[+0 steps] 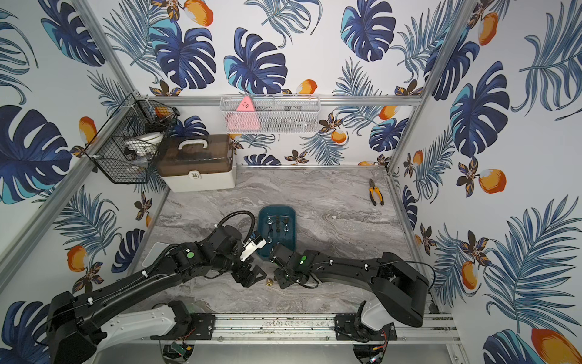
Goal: Put the chess pieces into the storage box
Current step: Pick up the chess piece at the center of the board.
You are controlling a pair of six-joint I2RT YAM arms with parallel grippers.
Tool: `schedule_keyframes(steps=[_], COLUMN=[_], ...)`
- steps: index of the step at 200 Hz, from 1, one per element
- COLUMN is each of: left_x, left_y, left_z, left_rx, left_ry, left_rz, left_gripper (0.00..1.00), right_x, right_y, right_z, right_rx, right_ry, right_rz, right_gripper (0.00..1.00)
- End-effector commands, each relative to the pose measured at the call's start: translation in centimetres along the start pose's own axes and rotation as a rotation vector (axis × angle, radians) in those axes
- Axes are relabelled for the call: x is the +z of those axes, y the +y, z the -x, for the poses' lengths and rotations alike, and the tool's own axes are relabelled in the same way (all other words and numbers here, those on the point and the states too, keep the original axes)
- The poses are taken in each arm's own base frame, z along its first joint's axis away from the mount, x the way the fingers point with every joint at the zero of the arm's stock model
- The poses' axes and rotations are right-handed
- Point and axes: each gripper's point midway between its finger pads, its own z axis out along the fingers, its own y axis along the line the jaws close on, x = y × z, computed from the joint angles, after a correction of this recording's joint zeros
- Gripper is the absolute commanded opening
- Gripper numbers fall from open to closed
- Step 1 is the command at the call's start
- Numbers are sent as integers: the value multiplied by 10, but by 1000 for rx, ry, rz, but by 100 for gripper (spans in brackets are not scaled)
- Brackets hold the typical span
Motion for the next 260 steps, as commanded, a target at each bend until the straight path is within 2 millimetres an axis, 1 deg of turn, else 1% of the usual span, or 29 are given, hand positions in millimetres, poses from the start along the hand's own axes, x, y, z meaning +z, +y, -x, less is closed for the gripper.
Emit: schedule_keyframes(steps=[1, 51, 77, 108, 144, 162, 179, 229, 248, 260], left_x=[-1, 0, 0, 2, 1, 0, 1, -2, -6, -9], left_y=[-1, 2, 4, 5, 5, 6, 6, 8, 11, 16], left_z=[4, 5, 4, 4, 4, 5, 4, 6, 7, 9], left_rx=[26, 18, 13, 12, 12, 10, 12, 13, 14, 10], left_ry=[-17, -15, -12, -6, -7, -13, -8, -18, -32, -50], left_rz=[-2, 17, 24, 28, 31, 38, 39, 54, 75, 106], left_gripper=[91, 92, 93, 93, 93, 93, 93, 94, 94, 93], right_x=[1, 6, 4, 4, 4, 5, 4, -6, -16, -27], right_y=[1, 1, 1, -2, -4, -4, -4, -1, 1, 6], right_z=[10, 8, 9, 5, 5, 5, 5, 10, 16, 23], right_rx=[-8, -9, -8, -5, -4, -5, -5, -4, -7, -11], right_ry=[-38, -32, -37, -34, -37, -39, -39, -57, -70, -89], right_rz=[-7, -8, -9, -11, -21, -21, -20, -7, 3, 24], right_gripper=[37, 31, 28, 25, 24, 21, 19, 16, 14, 14])
